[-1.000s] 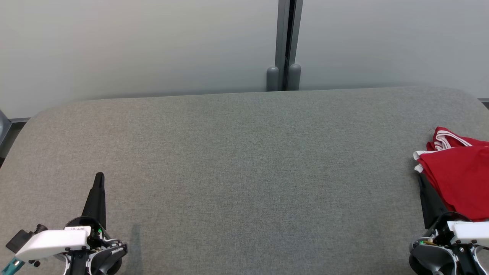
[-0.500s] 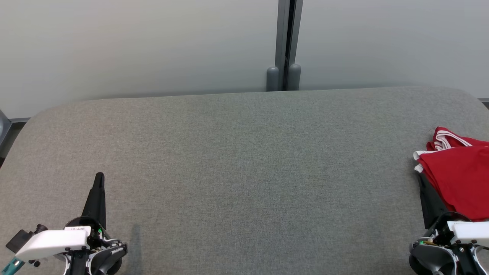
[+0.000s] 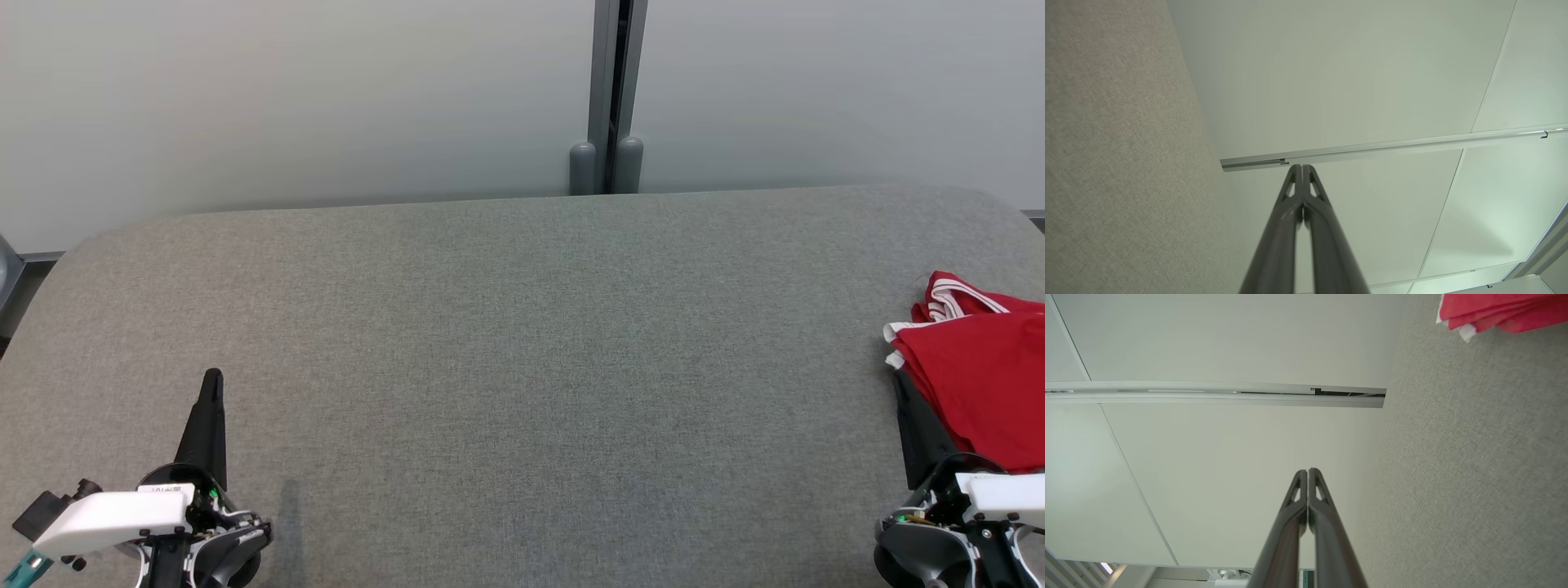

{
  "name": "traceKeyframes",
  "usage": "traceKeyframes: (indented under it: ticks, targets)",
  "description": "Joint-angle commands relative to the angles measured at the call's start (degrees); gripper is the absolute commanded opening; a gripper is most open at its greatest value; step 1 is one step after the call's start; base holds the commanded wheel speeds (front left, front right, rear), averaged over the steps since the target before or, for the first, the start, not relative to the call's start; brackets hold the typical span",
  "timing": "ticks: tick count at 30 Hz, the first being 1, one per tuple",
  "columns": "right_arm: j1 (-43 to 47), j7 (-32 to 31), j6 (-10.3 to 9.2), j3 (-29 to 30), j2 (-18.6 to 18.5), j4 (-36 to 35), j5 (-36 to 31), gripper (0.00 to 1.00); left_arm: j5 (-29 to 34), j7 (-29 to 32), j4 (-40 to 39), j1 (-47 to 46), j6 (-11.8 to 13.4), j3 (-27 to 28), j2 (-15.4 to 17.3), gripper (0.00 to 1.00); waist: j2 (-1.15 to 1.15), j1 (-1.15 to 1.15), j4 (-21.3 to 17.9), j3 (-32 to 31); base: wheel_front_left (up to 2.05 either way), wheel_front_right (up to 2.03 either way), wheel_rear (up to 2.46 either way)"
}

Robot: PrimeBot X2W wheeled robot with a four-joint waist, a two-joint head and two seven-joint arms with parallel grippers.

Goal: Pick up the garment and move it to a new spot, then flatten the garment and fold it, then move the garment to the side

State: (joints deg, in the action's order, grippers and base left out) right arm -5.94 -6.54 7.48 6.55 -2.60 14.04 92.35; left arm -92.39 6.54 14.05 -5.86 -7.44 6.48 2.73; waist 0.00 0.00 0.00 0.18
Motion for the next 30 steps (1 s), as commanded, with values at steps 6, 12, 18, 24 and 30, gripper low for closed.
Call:
traceKeyframes:
  ticks: [6,12,18,24,30]
  targets:
    - [-0.49,-0.19,0.02,0.04,-0.53,-0.22,0.15,0.00,-0.07,0.18,-0.15,-0.73,-0.22,0.22,0.28,0.00,0.00,0.00,0.00,0.00,0.00,0.00,0.00]
    - [-0.49,-0.19,0.02,0.04,-0.53,-0.22,0.15,0.00,-0.07,0.18,-0.15,-0.73,-0.22,0.22,0.28,0.00,0.00,0.00,0.00,0.00,0.00,0.00,0.00]
    - [-0.49,-0.19,0.02,0.04,-0.53,-0.22,0.15,0.00,-0.07,0.17,-0.15,-0.73,-0.22,0.22,0.28,0.00,0.00,0.00,0.00,0.00,0.00,0.00,0.00]
    - [-0.49,-0.18,0.02,0.03,-0.53,-0.22,0.15,0.00,-0.07,0.17,-0.15,-0.73,-0.22,0.22,0.28,0.00,0.00,0.00,0.00,0.00,0.00,0.00,0.00]
    - [-0.49,-0.18,0.02,0.03,-0.54,-0.22,0.15,0.00,-0.07,0.18,-0.15,-0.73,-0.22,0.22,0.28,0.00,0.00,0.00,0.00,0.00,0.00,0.00,0.00]
